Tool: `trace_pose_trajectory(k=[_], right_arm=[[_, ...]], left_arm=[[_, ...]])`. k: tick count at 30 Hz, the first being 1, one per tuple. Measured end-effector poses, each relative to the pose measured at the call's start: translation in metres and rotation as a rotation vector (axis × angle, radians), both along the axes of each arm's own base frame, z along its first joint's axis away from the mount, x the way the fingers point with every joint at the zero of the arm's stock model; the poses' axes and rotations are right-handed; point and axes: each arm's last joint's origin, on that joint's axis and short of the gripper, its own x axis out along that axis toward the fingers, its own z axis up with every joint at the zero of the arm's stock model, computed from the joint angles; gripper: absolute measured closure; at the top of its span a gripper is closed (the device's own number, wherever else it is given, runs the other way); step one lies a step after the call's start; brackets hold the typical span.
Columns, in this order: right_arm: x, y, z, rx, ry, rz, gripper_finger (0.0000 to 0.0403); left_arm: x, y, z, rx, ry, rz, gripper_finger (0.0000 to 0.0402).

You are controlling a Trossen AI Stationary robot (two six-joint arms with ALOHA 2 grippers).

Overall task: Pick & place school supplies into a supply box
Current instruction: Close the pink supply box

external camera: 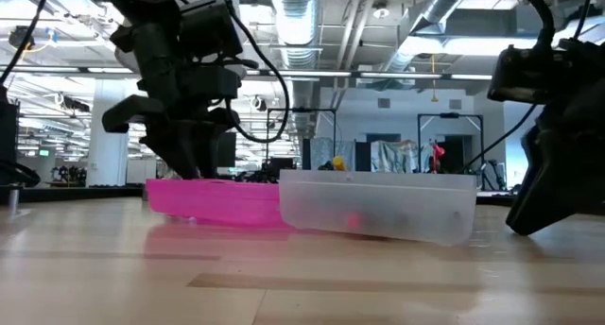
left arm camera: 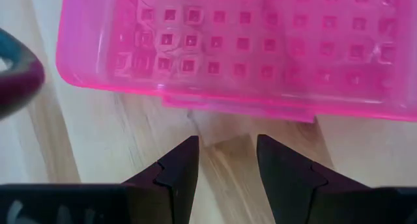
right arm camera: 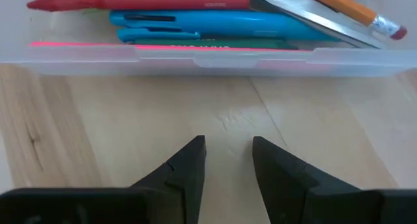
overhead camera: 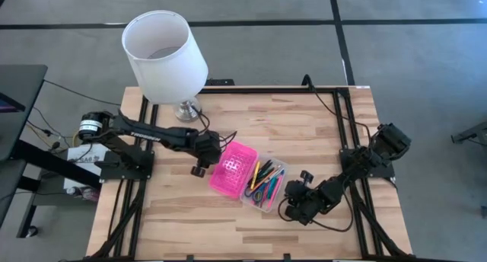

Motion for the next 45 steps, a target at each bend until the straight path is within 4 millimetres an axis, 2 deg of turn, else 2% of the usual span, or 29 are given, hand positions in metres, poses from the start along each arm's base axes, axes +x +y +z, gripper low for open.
trace_pose_trajectory(k=[15, 28, 36, 45], right_arm=[[0.019, -0.016, 0.001, -0.039, 0.02, 0.135, 0.0278], [0.028, -0.027, 0.002, -0.035, 0.024, 0.14, 0.0278], [0.028, -0.028, 0.001, -0.045, 0.025, 0.143, 0.0278], [0.028, -0.028, 0.001, -0.063, 0.033, 0.168, 0.0278]], left_arm=[[-0.007, -0.003, -0.019, -0.077, -0.074, 0.079, 0.0251], [-0.007, -0.016, -0.021, -0.111, -0.09, 0.073, 0.0251], [-0.007, -0.033, -0.02, -0.145, -0.092, 0.072, 0.0251], [-0.009, -0.061, -0.02, -0.205, -0.082, 0.097, 0.0251]])
